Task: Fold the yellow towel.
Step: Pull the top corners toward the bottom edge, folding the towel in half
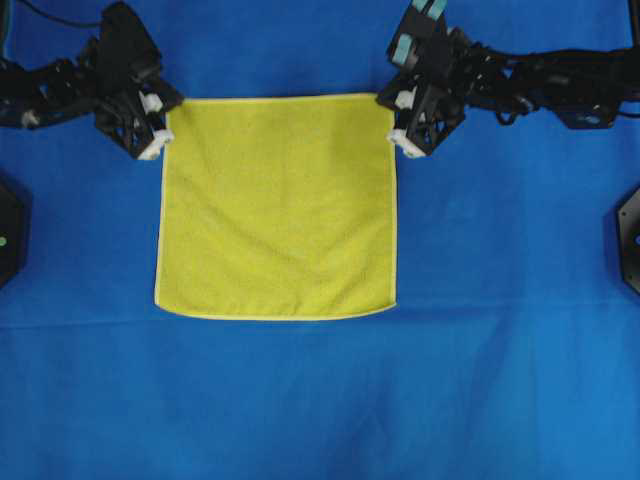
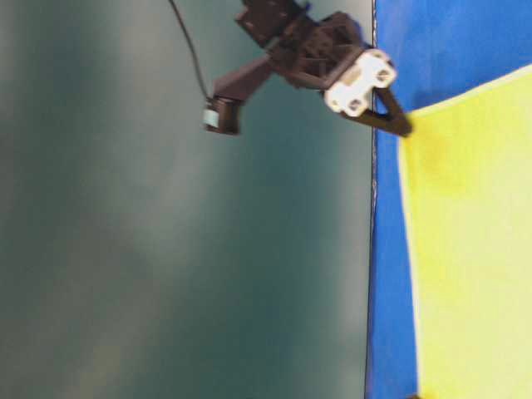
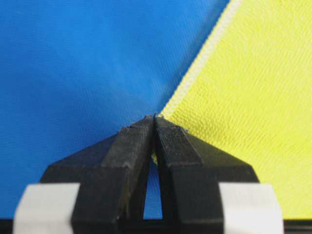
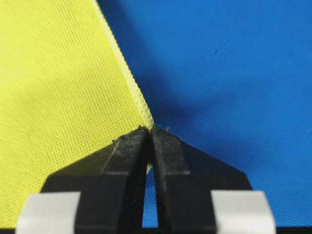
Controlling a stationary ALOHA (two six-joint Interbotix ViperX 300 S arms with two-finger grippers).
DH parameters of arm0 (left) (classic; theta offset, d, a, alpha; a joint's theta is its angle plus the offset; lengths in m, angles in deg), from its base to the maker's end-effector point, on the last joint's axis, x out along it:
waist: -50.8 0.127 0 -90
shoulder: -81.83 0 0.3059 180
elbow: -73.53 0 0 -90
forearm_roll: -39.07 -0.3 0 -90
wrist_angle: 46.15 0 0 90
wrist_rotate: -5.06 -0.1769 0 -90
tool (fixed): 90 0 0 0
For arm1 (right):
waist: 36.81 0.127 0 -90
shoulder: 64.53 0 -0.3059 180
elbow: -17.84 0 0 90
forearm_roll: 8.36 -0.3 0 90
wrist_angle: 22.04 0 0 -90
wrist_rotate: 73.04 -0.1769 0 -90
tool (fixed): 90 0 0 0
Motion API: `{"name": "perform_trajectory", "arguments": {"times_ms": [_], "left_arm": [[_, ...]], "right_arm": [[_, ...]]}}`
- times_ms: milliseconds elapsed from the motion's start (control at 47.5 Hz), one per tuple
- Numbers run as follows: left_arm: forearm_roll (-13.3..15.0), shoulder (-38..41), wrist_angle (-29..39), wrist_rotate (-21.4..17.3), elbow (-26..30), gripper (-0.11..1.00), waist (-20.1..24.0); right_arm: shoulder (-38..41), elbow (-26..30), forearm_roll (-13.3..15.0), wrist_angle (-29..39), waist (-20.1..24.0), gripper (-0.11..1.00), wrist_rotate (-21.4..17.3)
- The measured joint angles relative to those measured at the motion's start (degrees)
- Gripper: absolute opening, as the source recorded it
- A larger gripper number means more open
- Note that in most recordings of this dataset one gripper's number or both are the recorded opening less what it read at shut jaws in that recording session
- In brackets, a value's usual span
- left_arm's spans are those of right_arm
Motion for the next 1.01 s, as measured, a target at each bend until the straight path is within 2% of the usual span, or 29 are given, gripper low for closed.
{"name": "perform_trajectory", "arguments": {"times_ms": [210, 505, 757, 904, 1009], "left_arm": [[0.1, -4.7, 2.1, -2.3, 0.6, 0.02, -0.5], [0.1, -5.9, 3.4, -1.7, 0.5, 0.02, -3.3], [0.1, -10.8, 9.8, -0.5, -1.0, 0.02, -10.6], [0.3, -14.1, 14.1, -0.5, -2.3, 0.02, -17.8], [0.3, -14.8, 15.9, 1.0, -3.2, 0.02, -23.7]], "right_arm": [[-2.3, -1.1, 0.0, 0.0, -0.1, 0.03, 0.0], [-2.7, -1.8, -0.1, 0.2, 0.6, 0.03, -0.1], [-5.3, -2.9, -0.7, 1.5, 6.4, 0.03, -0.1], [-6.4, -3.4, -1.7, 4.0, 11.3, 0.03, -0.6], [-6.4, -3.6, -2.9, 6.2, 15.2, 0.03, -2.3]]}}
